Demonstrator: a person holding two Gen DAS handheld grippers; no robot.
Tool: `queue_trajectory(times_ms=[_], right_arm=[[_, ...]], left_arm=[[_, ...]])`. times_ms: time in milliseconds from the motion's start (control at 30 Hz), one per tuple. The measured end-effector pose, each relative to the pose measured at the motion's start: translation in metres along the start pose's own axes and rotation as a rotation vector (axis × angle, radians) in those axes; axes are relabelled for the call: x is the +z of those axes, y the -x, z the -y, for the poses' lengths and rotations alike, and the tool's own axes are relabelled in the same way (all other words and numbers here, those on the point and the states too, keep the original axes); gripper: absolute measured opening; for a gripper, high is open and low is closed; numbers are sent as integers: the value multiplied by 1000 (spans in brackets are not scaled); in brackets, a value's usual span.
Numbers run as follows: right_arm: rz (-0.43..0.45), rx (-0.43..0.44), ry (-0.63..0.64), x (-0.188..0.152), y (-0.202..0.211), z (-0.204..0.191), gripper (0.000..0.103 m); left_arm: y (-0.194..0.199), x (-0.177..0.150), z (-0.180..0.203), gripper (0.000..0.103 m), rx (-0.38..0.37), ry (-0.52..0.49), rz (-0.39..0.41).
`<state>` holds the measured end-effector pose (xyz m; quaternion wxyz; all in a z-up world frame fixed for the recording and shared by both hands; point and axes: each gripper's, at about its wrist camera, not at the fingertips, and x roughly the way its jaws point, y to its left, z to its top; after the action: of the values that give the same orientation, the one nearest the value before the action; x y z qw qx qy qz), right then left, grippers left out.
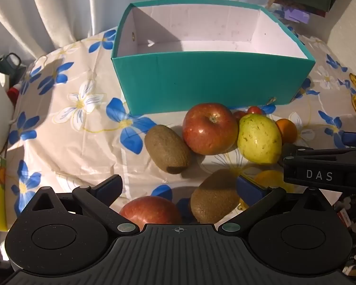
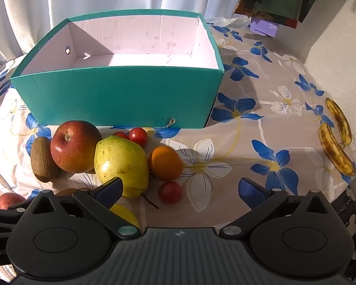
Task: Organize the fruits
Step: 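Move both tools toward the fruit cluster in front of the teal box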
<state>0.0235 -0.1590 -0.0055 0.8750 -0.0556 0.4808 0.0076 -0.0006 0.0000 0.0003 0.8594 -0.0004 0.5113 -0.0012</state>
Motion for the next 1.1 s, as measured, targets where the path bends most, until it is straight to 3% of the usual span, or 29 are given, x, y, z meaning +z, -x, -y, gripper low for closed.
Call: queue_trajectory(times_ms=[1100], right_arm=[[15,11,11,2,8,-2,103]], left_arm=[[3,-1,-3,103,20,0,-5]])
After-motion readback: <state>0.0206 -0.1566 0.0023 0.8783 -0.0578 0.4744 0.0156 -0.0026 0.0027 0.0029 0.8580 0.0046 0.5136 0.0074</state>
